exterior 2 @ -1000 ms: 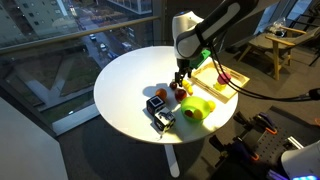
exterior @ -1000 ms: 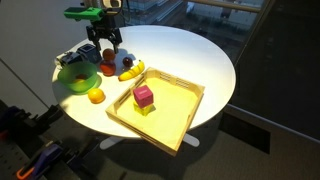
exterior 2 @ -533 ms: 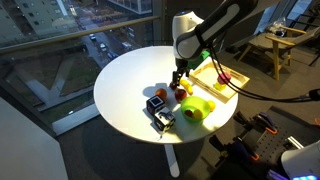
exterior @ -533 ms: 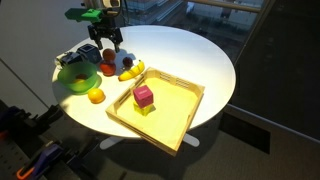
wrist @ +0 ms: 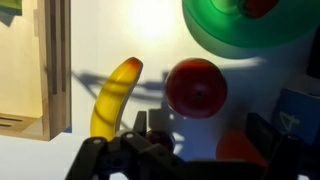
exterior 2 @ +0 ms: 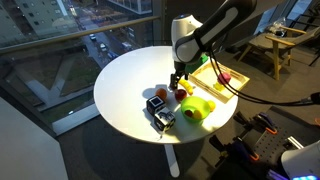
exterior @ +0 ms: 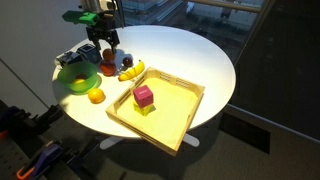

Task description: Put the apple in the green bowl

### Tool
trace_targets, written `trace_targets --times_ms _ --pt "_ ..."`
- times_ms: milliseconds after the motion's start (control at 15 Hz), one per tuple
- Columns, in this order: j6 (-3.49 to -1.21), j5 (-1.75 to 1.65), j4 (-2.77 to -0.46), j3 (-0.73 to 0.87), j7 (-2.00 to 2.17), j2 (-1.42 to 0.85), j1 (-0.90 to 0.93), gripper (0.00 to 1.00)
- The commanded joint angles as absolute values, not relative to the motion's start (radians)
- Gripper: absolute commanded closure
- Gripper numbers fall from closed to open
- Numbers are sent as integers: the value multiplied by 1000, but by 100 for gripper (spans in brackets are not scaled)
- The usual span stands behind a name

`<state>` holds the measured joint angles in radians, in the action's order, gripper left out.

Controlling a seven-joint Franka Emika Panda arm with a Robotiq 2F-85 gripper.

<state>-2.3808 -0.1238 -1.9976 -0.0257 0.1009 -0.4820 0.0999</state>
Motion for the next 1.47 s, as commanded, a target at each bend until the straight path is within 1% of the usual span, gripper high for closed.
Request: trace_targets --times_ms 0,1400 --pt "-2399 -101 -2016 -22 139 -480 108 0" --pt "-2491 -100 -2017 -17 134 -555 117 0"
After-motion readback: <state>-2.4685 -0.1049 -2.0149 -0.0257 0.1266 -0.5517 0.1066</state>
